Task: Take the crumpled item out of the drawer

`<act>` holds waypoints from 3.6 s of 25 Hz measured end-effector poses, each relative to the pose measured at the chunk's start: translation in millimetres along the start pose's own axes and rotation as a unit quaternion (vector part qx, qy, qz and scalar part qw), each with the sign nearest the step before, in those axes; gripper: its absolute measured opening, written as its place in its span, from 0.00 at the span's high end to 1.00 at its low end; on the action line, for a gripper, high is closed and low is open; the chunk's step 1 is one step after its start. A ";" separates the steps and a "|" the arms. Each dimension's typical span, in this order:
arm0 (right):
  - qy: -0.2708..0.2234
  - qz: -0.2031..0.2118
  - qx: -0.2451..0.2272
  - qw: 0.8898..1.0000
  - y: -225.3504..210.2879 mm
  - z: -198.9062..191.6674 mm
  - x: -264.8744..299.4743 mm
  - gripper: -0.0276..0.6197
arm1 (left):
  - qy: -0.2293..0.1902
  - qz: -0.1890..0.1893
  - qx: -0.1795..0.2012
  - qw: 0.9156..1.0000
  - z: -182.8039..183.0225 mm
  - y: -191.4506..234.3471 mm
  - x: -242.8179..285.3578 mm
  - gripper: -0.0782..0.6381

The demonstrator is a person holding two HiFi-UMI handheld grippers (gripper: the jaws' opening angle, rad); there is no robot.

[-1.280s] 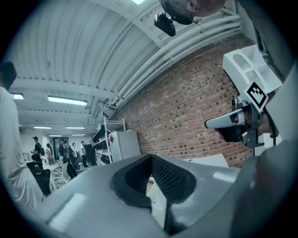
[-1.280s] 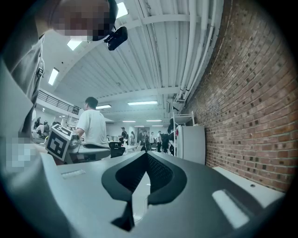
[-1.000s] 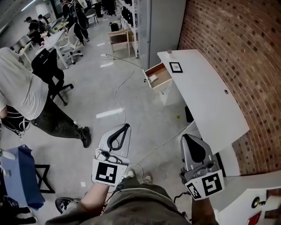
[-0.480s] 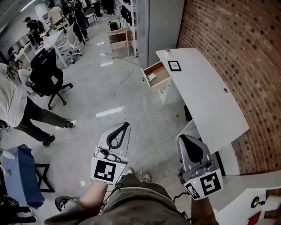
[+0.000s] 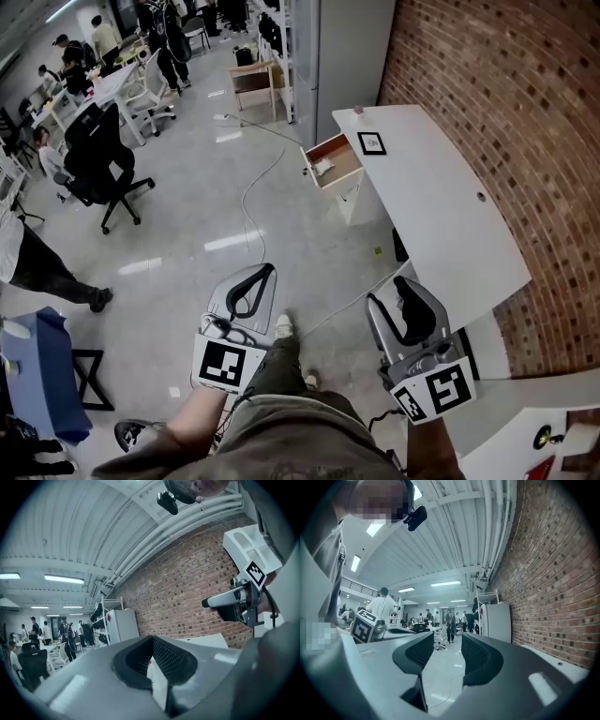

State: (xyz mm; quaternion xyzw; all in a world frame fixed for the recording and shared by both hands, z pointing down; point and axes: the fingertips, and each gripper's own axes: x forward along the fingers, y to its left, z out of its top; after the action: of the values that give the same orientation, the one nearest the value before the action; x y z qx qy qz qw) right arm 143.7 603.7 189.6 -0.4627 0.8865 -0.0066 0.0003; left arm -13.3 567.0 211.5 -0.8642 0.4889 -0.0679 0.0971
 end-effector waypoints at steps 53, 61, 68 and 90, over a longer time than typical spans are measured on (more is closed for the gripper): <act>0.092 -0.046 0.028 0.994 -292.9 -87.2 549.0 0.64 | 0.024 -0.048 -0.032 0.998 -141.8 355.1 499.6 0.89; 0.152 -0.035 0.059 0.986 -378.9 -136.5 632.6 0.64 | 0.086 -0.061 -0.033 0.994 -184.9 374.5 615.0 0.89; 0.224 -0.017 0.064 0.972 -421.7 -215.3 706.4 0.64 | 0.139 -0.070 -0.045 0.987 -249.5 383.3 691.8 0.89; 0.403 -0.089 0.163 0.896 -461.4 -503.3 775.9 0.64 | 0.264 -0.145 -0.127 0.945 -491.1 373.7 770.1 0.89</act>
State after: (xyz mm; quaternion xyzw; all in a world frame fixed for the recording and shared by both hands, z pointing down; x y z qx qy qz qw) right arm 75.1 -290.8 702.8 -0.4908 0.7523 -0.3368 -0.2824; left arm -33.7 -331.8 618.6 -0.8821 0.3706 -0.2445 -0.1574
